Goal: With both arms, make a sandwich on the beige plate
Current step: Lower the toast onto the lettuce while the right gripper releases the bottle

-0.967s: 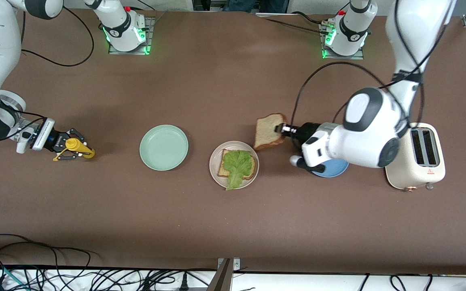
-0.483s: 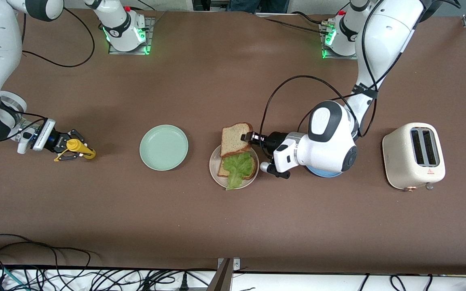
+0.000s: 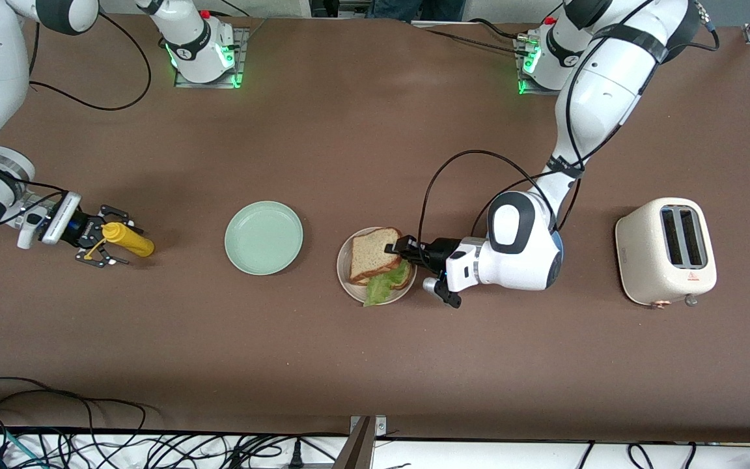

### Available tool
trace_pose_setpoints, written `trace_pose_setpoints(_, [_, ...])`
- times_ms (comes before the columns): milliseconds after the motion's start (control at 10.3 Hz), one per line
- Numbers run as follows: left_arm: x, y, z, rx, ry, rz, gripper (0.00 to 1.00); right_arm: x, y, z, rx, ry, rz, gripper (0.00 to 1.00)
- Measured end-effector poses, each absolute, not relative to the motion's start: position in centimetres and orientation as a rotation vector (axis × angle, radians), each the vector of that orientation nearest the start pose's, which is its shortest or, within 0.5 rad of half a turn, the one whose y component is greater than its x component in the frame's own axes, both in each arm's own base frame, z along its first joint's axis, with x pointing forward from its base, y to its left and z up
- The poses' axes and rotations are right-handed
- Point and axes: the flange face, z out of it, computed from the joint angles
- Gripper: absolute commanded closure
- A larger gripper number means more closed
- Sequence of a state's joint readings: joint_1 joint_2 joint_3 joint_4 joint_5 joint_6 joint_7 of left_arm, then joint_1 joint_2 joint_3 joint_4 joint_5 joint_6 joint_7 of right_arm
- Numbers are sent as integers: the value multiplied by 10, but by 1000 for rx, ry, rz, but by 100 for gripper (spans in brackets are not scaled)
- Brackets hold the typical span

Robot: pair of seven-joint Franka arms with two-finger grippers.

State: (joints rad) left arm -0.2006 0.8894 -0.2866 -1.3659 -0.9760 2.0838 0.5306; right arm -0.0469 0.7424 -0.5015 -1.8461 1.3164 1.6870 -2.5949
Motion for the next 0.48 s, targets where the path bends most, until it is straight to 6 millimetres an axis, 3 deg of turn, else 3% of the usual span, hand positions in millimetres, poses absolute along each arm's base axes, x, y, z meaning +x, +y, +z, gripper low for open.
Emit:
trace_pose_setpoints(290, [656, -335, 213, 2060, -421, -84, 0, 547, -258, 160, -1859, -1461, -1018, 0])
trace_pose_setpoints(483, [661, -330, 216, 2058, -425, -66, 0, 564, -285, 193, -1877, -1485, -938, 0])
